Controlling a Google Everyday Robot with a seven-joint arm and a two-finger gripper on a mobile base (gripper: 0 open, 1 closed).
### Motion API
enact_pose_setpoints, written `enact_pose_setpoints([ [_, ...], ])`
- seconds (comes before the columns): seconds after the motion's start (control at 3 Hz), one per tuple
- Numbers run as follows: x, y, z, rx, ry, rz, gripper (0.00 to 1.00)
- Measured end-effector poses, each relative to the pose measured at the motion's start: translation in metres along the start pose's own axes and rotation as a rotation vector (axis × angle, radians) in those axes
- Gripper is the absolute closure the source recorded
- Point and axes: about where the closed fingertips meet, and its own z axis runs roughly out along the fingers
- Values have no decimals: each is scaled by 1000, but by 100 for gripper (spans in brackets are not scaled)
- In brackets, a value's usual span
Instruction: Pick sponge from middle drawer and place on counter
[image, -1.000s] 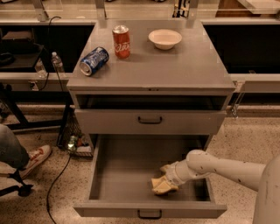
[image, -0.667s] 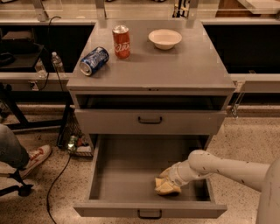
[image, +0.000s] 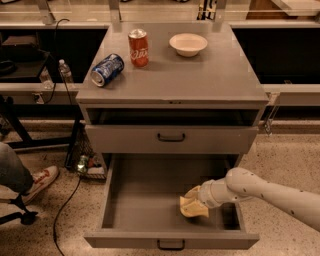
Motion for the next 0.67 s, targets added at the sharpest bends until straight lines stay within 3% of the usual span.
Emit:
enact_pose_setpoints([
  [0.33, -30, -14, -34, 62, -68, -81, 100],
  [0.67, -58, -27, -71, 129, -92, -163, 100],
])
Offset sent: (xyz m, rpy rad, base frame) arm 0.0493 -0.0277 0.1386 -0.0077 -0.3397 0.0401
